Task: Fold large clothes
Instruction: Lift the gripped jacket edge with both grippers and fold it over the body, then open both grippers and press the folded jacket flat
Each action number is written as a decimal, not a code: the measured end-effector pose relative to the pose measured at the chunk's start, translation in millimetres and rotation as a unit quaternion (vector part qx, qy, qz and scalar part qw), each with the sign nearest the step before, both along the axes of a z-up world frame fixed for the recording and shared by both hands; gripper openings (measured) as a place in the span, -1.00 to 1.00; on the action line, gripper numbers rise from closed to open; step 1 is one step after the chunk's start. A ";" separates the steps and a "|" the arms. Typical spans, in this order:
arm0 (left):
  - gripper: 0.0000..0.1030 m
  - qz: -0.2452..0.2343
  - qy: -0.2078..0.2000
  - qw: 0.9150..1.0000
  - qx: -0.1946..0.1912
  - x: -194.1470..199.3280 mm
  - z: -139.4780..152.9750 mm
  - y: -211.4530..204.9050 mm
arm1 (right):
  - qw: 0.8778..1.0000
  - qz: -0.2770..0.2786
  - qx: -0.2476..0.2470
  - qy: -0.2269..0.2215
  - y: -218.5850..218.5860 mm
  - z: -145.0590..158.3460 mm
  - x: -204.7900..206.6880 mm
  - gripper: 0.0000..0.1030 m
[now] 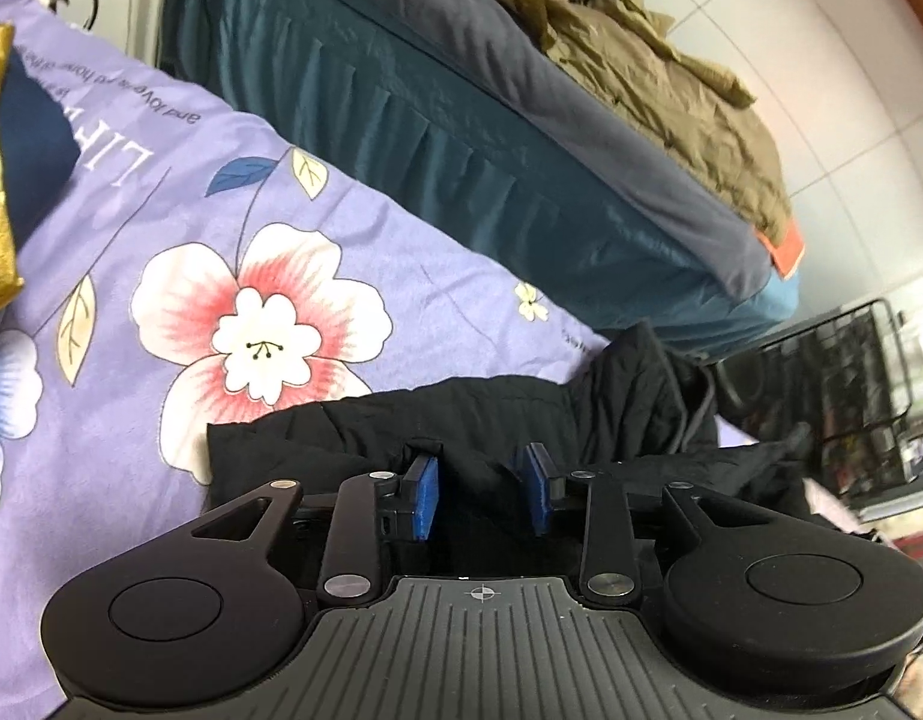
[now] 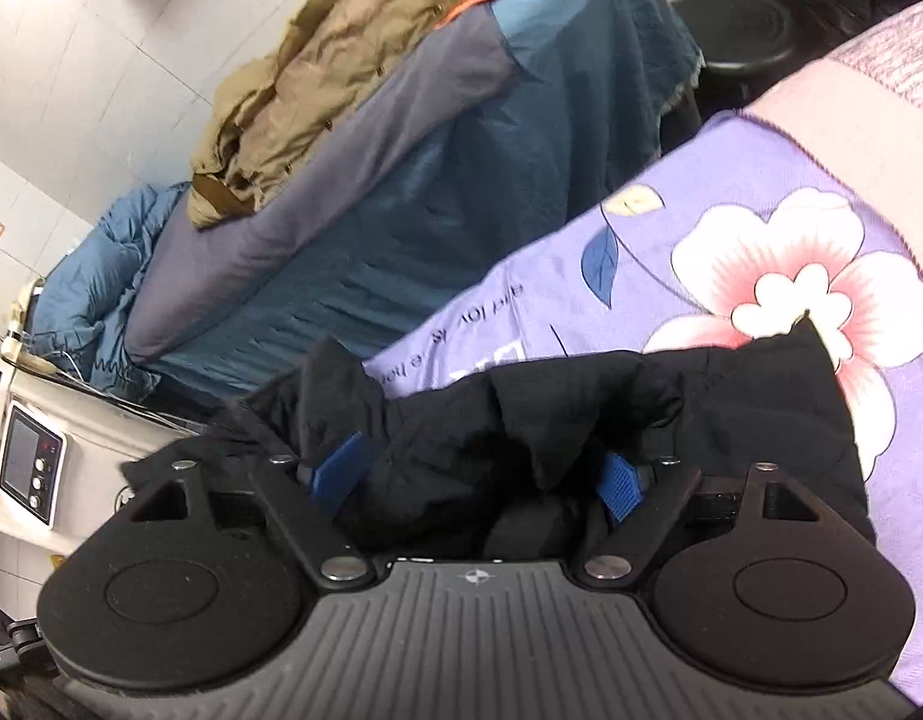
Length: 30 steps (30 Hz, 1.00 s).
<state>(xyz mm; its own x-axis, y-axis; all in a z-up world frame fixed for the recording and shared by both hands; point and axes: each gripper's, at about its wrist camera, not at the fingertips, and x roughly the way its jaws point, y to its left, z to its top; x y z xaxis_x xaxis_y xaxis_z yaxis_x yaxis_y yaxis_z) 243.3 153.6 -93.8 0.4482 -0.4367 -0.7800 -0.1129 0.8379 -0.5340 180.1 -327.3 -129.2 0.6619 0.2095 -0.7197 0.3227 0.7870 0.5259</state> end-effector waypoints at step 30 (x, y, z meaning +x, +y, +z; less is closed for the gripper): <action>1.00 -0.177 -0.063 0.970 0.155 -198.2 0.4 -113.0 | 0.839 0.442 -0.309 -0.068 214.0 38.0 -2.6 -0.73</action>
<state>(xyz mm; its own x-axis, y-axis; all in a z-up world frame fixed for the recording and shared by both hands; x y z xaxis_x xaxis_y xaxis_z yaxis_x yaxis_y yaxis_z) 45.1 40.7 -93.4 0.4137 -0.3341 -0.8469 0.2605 0.9348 -0.2415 177.4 -113.3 -91.2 0.5284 0.2771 -0.8025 -0.5615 0.8230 -0.0855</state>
